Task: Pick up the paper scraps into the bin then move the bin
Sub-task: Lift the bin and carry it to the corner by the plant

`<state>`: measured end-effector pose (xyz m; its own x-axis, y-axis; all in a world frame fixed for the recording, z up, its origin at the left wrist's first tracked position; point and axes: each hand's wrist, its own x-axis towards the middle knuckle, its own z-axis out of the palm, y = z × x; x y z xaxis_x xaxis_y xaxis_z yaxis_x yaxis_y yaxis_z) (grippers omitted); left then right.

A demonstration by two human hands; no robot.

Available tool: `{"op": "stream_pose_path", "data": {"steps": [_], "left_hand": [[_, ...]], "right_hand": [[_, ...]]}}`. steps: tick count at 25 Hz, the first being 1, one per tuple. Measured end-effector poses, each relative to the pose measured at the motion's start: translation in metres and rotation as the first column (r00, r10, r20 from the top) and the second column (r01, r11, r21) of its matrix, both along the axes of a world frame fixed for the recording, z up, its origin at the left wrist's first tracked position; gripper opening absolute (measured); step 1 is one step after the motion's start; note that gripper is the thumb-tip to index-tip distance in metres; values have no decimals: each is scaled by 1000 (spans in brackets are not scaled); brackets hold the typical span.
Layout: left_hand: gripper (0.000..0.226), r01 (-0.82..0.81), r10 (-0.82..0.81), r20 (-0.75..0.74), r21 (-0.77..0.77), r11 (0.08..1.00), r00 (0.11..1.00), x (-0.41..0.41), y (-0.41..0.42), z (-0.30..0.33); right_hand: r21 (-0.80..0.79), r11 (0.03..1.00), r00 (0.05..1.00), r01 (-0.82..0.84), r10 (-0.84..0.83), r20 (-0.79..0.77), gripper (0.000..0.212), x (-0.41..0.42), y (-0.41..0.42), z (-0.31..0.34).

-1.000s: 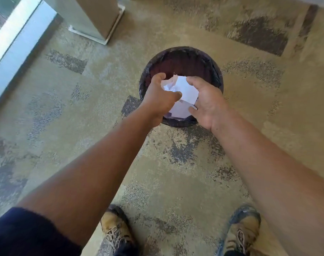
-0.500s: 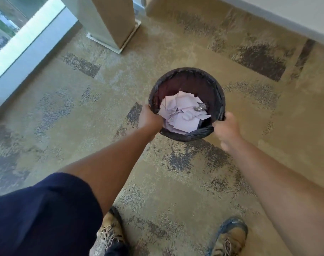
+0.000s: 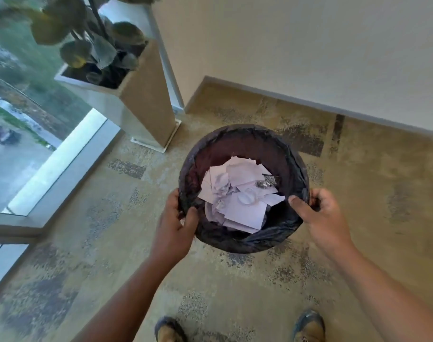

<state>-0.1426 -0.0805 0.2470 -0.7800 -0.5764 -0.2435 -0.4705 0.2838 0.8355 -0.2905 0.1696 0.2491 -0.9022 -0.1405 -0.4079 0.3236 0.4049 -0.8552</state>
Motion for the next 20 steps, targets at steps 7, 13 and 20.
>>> {"op": "stream_pose_path", "data": {"steps": [7, 13, 20], "left_hand": [[42, 9, -24, -139, -102, 995, 990, -5, 23, 203], [22, -122, 83, -202, -187, 975, 976, -18, 55, 341], [23, -279, 208, -234, -335, 900, 950, -11, 118, 434]], "right_hand": [[-107, 994, 993, -36, 23, -119, 18, 8, 27, 191], [-166, 977, 972, -135, 99, -211, 21, -15, 49, 317], [-119, 944, 926, -307, 267, -268, 19, -27, 95, 412]]}}
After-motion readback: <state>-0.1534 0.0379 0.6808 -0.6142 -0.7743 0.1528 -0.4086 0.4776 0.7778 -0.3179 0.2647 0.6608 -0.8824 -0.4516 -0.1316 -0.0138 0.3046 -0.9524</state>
